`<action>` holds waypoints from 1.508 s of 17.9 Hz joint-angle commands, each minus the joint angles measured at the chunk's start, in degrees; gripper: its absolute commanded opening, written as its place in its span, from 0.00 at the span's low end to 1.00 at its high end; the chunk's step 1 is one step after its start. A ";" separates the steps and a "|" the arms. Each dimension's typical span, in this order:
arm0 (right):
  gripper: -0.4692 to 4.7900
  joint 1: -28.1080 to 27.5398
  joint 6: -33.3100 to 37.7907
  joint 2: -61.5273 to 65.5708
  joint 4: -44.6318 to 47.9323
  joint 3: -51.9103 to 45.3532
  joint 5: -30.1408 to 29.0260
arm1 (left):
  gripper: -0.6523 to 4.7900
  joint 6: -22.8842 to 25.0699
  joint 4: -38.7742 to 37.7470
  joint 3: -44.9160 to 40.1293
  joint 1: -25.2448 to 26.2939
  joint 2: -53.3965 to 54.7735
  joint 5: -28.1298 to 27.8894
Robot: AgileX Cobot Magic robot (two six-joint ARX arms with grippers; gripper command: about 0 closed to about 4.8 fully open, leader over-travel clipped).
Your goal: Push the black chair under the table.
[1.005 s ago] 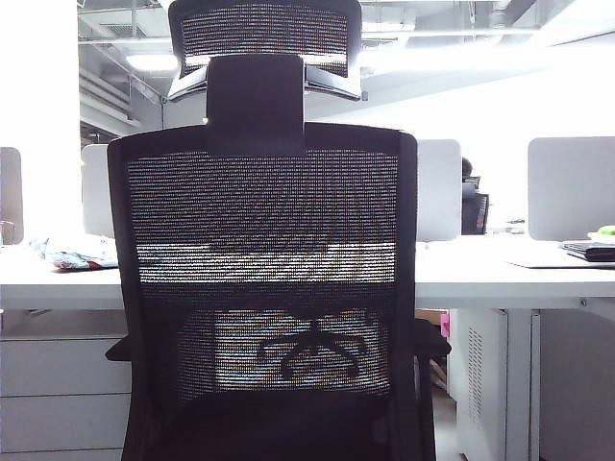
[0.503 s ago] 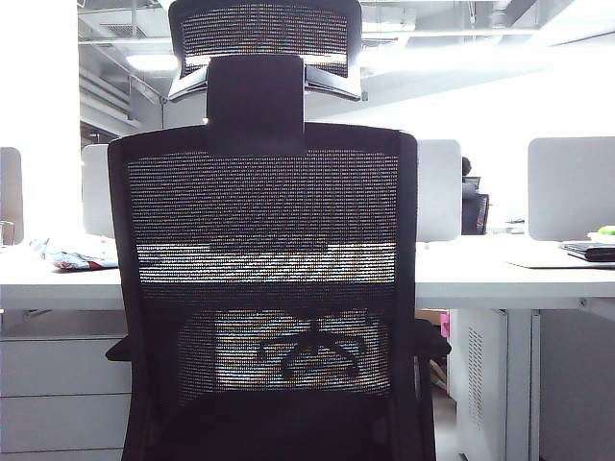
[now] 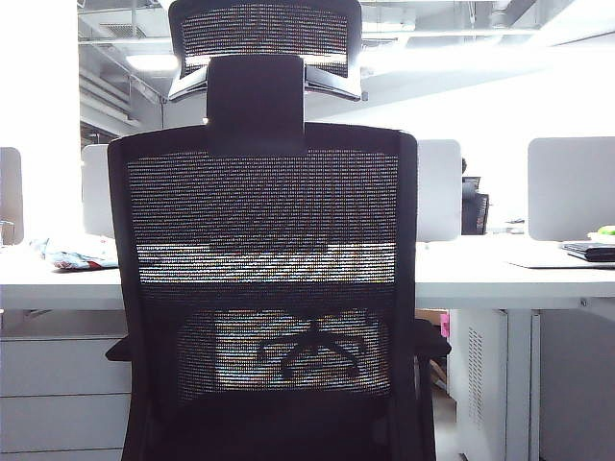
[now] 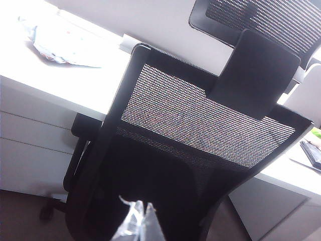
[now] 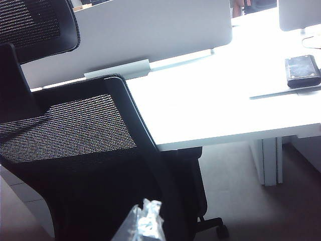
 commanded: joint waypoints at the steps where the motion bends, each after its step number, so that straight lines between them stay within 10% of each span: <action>1: 0.08 0.04 0.02 0.04 0.68 0.17 0.22 | 0.11 -0.15 0.59 0.17 0.09 0.00 0.26; 9: 0.08 0.04 0.02 0.02 0.68 0.17 0.22 | 0.11 17.79 9.18 -9.09 0.11 0.00 -4.74; 14: 0.08 0.07 0.02 0.02 0.68 0.17 0.22 | 0.11 17.59 21.31 -20.94 0.07 0.00 -4.63; 27: 0.08 0.07 0.02 0.02 0.68 0.17 0.22 | 0.11 18.32 24.06 -23.15 0.17 -0.02 -4.83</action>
